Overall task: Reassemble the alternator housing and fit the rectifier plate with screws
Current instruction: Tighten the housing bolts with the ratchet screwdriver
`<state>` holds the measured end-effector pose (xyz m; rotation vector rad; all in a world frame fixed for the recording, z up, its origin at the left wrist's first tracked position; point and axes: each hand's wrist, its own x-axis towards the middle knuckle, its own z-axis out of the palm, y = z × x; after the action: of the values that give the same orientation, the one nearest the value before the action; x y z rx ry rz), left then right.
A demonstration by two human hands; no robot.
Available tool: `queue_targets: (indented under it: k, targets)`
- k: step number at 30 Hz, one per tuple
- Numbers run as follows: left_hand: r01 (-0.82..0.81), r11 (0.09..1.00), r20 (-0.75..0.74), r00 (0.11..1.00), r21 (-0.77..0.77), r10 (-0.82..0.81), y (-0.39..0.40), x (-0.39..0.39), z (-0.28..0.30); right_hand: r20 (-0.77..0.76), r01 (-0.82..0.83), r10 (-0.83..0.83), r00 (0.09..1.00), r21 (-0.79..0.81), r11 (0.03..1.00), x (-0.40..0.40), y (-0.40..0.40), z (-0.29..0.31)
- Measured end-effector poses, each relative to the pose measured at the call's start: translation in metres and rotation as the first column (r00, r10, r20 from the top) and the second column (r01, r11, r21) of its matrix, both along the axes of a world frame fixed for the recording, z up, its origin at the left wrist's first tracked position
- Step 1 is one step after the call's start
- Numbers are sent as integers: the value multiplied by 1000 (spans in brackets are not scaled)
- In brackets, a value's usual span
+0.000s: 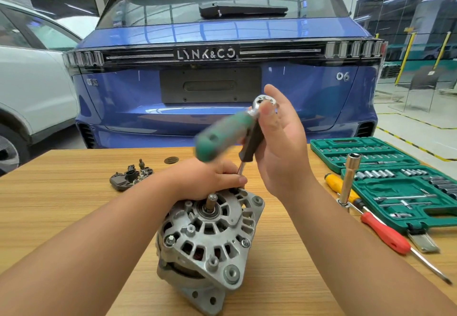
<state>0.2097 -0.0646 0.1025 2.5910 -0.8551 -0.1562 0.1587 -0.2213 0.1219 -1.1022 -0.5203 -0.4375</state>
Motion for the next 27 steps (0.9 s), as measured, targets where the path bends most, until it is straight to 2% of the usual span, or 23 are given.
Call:
queue_targets:
  k: [2, 4, 5, 8, 10, 13, 16, 27]
  targets:
    - [10, 999, 13, 1000, 47, -11, 0, 1, 0, -50, 159, -158, 986, 15, 987, -1, 1, 1]
    - [31, 998, 23, 999, 59, -32, 0, 1, 1, -120, 224, -216, 969, 58, 973, 0, -2, 2]
    - [33, 997, 29, 999, 64, -35, 0, 1, 1, -155, 189, -174, 972, 88, 978, 1, -4, 3]
    - [-7, 998, 36, 999, 68, 4, 0, 1, 1, -159, -126, 163, 974, 221, 967, 3, -9, 5]
    - [-24, 998, 41, 999, 59, 21, 0, 1, 0, -88, -186, 205, 975, 186, 965, 3, -7, 5]
    - [-8, 998, 38, 999, 56, 6, 1, 1, 1, 102, 30, -33, 994, 31, 999, 0, 1, -1]
    - [9, 999, 29, 1000, 49, -10, 2, 2, 1, 285, 238, -210, 935, -67, 969, 1, 3, -6]
    - [-6, 999, 9, 1000, 43, 5, 1, 0, 1, 150, 209, -211, 966, 27, 978, -8, 9, 2]
